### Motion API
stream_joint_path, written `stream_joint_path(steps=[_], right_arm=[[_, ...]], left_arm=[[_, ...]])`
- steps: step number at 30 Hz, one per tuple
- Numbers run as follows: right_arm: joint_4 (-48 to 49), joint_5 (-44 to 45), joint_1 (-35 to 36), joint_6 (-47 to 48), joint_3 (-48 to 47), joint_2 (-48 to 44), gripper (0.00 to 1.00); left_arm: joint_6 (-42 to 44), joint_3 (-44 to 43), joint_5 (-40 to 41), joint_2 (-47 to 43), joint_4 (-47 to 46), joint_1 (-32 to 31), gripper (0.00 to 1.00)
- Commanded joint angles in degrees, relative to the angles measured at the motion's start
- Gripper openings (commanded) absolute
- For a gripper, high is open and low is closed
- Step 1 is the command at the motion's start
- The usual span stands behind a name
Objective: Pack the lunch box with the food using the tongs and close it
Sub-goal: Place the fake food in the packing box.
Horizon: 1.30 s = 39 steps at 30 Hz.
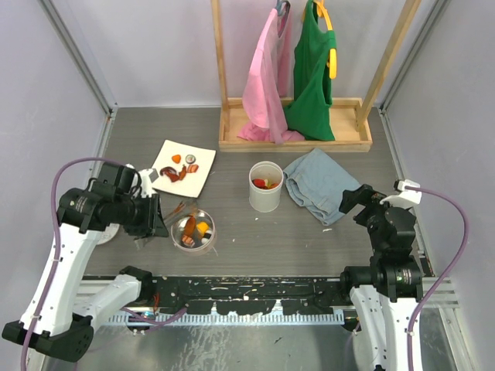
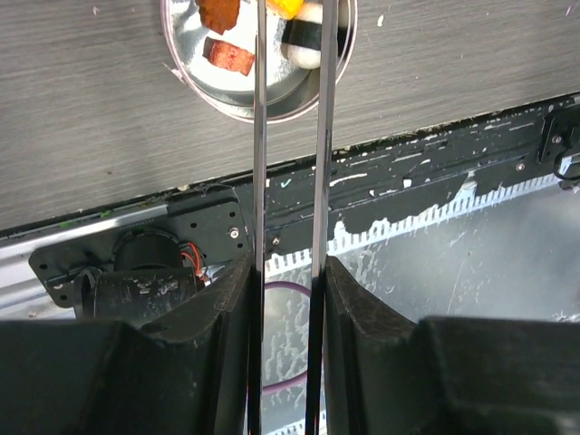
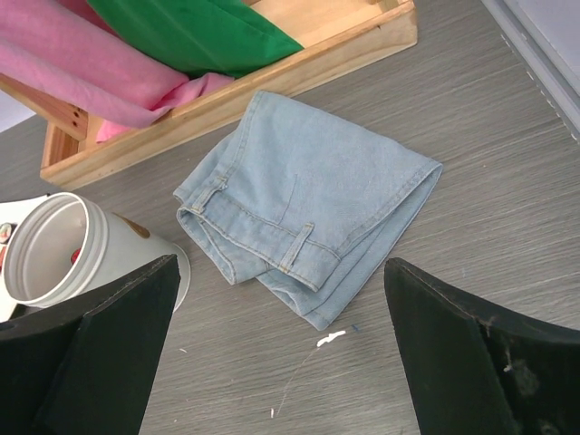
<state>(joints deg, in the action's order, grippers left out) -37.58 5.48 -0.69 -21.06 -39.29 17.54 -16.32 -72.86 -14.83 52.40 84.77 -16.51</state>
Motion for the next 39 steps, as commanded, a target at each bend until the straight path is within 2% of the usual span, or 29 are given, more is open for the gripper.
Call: stream_joint_path(steps=[1,7,19,39], right_arm=[[4.5,1.5,0.2,0.9,-0.3,-0.2,1.00],[5.1,1.4,0.2,1.3,0.2,-1.0,1.00],[5.4,1.2,0.7,1.6,0.4,-1.5,1.00],[5.9,2.1,0.8,1.6,1.2,-2.9,1.00]], left_arm=[[-0.5,0.6,-2.4,-2.1,1.8,-0.4,0.23],[-0.4,2.1,1.5,-3.2,5.6,-1.2,0.22],[-1.1,6.2,0.4,-5.2,6.9,-2.7,0.23],[0.2,4.2,1.1,-2.2,6.2,-5.2,0.37]])
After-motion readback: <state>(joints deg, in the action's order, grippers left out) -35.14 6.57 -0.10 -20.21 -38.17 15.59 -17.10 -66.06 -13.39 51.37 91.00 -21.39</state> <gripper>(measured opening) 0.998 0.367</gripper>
